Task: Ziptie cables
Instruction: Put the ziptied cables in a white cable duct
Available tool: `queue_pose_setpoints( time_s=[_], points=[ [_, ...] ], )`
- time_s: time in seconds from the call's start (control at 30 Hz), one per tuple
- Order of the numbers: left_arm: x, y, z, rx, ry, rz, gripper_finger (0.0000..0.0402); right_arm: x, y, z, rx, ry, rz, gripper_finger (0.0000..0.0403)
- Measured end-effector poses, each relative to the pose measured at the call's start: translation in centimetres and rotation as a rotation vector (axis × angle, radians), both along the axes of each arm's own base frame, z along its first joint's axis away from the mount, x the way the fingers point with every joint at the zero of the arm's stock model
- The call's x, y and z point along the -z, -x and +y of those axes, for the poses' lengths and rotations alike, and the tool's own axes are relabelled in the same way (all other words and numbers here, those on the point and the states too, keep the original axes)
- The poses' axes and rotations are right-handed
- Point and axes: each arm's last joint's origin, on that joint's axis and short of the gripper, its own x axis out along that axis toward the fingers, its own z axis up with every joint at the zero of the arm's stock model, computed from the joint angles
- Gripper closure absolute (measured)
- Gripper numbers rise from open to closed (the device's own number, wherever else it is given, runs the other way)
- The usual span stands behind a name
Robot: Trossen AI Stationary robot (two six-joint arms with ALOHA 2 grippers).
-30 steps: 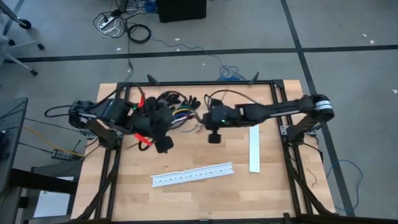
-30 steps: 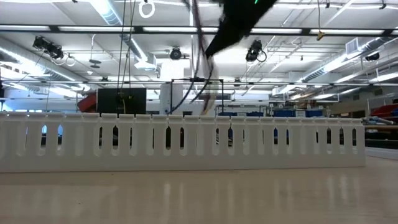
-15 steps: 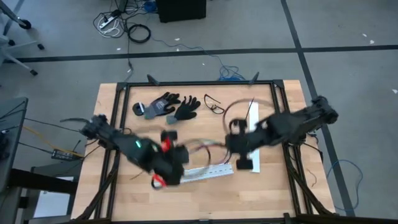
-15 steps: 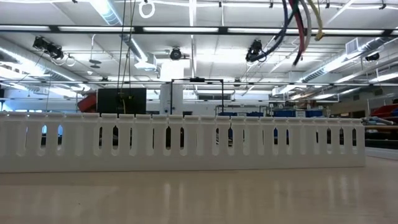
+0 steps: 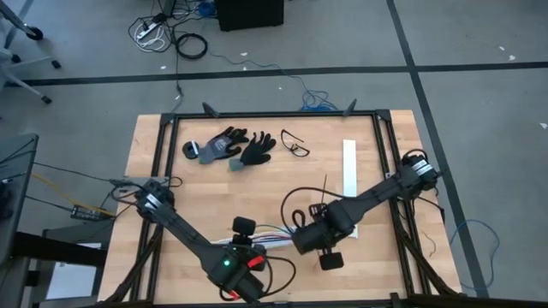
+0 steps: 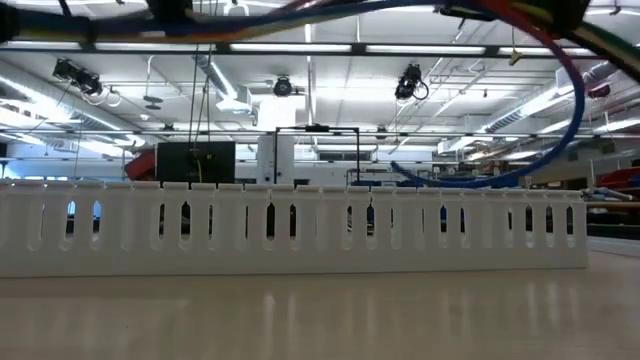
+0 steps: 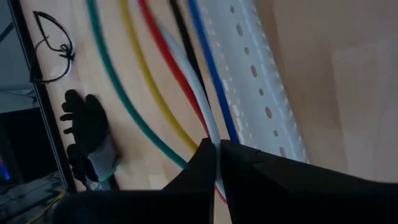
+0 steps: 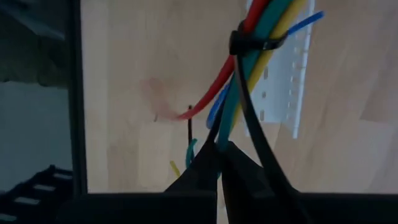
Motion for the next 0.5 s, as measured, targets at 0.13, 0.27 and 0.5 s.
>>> queue_pose_setpoints(
  time_s=[0.13,0.27,0.5],
  points=[
    [0.4,0.0,-0.1,0.004,-0.031,0.006,0.0401,-0.6,-0.5,-0.8,-0.026,0.016,-0.025,0.0401],
    [0.3,-0.1,-0.1,0.011,-0.038,-0.009,0.0402,-1.6,-0.4,-1.2,-0.038,0.094,-0.083,0.0401],
    [-0.1,-0.3,0.3,0.022,-0.048,-0.02,0.0401,-3.7,0.1,-2.1,0.022,0.197,-0.122,0.0363]
  ],
)
